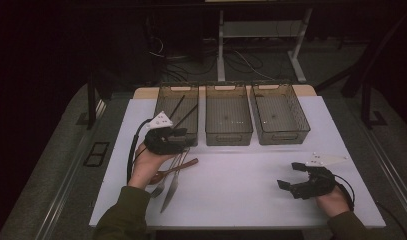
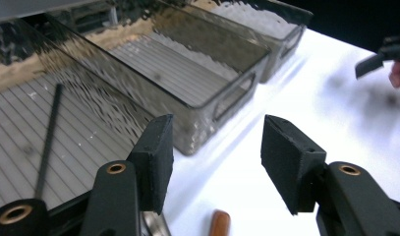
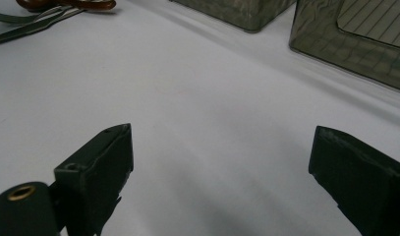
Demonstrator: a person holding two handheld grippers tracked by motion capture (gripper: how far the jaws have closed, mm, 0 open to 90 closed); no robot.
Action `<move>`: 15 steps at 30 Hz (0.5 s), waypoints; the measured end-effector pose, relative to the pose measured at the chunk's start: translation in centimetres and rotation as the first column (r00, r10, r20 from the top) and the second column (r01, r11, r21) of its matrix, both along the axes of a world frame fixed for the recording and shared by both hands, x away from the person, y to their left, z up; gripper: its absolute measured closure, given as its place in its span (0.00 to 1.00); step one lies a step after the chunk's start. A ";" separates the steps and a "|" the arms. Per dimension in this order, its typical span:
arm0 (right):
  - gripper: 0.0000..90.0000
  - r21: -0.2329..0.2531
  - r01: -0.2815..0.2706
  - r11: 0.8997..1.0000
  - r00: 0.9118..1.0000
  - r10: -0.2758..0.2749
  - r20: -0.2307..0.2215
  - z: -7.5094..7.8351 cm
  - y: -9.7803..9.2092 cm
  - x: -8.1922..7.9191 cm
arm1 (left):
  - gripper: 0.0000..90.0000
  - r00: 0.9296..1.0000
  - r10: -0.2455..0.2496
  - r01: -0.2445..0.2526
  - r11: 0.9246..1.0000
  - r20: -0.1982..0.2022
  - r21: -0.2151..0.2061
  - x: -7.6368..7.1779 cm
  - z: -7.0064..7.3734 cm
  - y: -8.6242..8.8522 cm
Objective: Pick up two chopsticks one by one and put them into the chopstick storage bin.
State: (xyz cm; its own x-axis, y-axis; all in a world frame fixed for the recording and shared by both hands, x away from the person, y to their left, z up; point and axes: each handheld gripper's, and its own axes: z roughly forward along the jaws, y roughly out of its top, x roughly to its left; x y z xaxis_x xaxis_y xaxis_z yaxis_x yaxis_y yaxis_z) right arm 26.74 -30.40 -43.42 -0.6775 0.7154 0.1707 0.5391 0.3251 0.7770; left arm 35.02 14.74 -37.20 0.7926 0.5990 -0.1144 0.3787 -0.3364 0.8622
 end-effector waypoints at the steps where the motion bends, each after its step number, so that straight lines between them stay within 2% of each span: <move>1: 0.10 -0.002 0.004 1.000 1.000 -0.004 0.001 0.0 0.0 0.1 | 0.49 1.000 -0.004 0.004 1.000 -0.005 0.003 -0.2 -0.1 0.0; 8: 0.10 -0.009 0.007 1.000 1.000 -0.007 0.005 0.2 0.2 0.2 | 0.44 0.999 -0.038 0.038 0.999 0.005 -0.008 -1.8 -1.0 0.1; 15: 0.10 0.003 -0.001 1.000 1.000 0.001 0.011 0.2 0.1 0.0 | 0.44 0.999 -0.044 0.044 0.999 0.010 -0.003 -3.0 -1.7 0.4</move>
